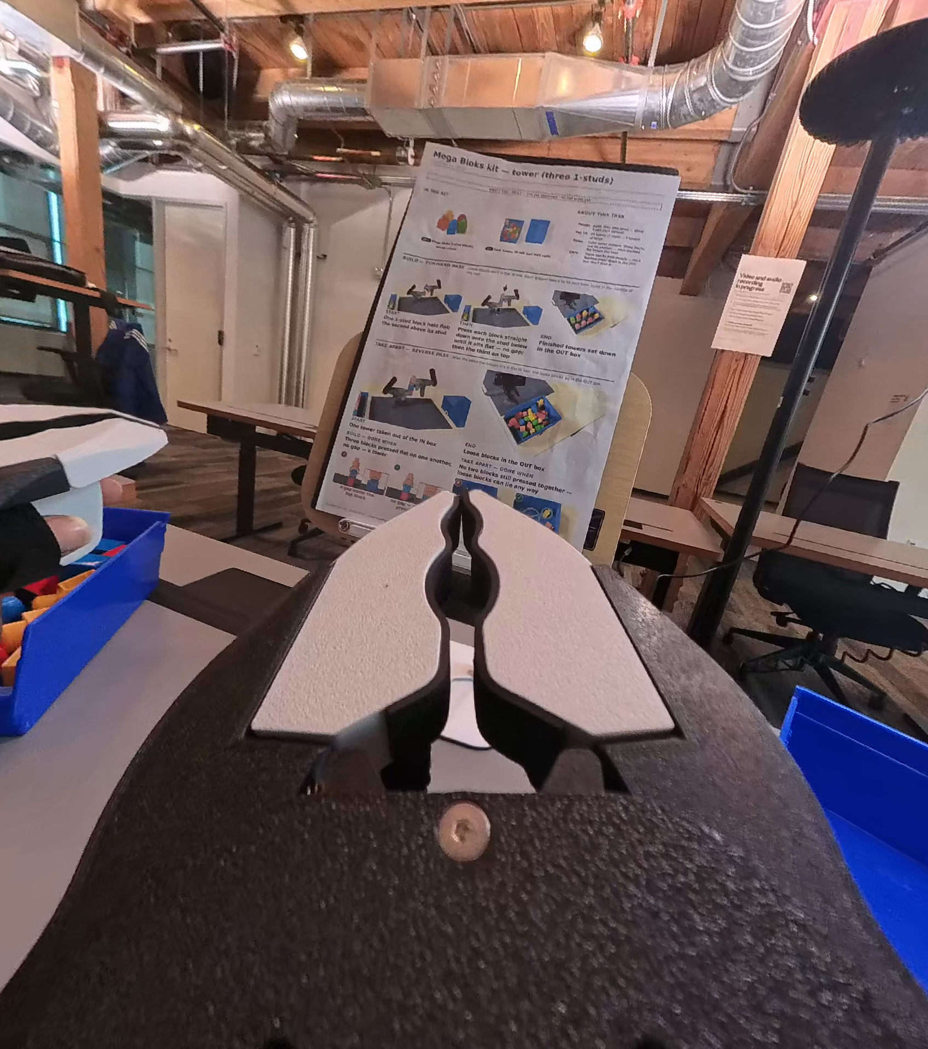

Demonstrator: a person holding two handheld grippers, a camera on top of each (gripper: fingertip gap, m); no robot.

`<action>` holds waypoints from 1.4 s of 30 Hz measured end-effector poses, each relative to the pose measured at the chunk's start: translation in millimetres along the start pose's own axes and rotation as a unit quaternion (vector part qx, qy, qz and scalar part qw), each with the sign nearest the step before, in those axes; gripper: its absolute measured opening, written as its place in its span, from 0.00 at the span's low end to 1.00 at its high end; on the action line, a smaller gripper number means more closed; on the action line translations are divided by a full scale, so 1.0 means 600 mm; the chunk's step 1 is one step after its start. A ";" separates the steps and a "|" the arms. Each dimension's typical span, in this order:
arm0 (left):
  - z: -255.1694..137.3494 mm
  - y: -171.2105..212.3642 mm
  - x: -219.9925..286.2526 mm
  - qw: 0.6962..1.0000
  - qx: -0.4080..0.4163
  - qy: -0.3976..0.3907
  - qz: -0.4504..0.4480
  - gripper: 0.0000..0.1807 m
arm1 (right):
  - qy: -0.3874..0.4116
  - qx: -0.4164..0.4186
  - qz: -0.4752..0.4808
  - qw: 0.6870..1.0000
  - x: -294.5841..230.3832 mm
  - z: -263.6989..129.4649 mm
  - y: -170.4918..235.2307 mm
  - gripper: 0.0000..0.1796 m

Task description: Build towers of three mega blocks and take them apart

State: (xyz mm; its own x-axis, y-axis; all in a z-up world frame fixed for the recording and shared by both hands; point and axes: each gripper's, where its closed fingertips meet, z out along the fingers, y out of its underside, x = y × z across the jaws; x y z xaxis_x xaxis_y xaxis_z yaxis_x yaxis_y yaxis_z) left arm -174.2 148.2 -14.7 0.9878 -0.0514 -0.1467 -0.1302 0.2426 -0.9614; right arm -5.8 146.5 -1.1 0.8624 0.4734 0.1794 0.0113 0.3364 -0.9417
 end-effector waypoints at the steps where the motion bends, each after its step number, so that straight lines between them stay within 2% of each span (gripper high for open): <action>1: 0.000 0.001 0.000 1.000 0.000 0.000 -0.001 0.00 | -0.001 -0.002 0.000 1.000 0.000 0.000 0.001 0.00; 9: -0.003 -0.002 0.005 1.000 0.003 -0.001 0.007 0.00 | -0.001 -0.006 -0.008 1.000 -0.004 0.002 0.008 0.00; 20: 0.007 0.025 0.020 1.000 -0.011 0.008 0.007 0.00 | 0.024 -0.026 -0.012 0.999 0.014 0.004 0.032 0.00; 28: 0.008 0.029 0.005 1.000 -0.013 0.001 0.003 0.00 | 0.022 -0.037 -0.023 0.999 0.007 0.010 0.053 0.00; 35: 0.013 0.056 -0.014 0.999 -0.045 0.010 -0.005 0.00 | 0.039 -0.077 -0.044 0.995 0.041 0.027 0.141 0.01; 42: 0.017 0.083 -0.082 0.998 -0.065 -0.016 -0.011 0.00 | 0.053 -0.116 -0.054 0.990 0.095 0.030 0.240 0.00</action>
State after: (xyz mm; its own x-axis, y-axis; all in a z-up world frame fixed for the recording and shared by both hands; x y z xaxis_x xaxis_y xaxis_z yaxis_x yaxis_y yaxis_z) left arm -228.7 172.9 -53.1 0.9924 -0.0243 -0.1206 -0.1172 0.1131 -0.9867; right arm 35.6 236.5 -121.0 0.8977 0.3532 0.2633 0.2113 0.1791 -0.9609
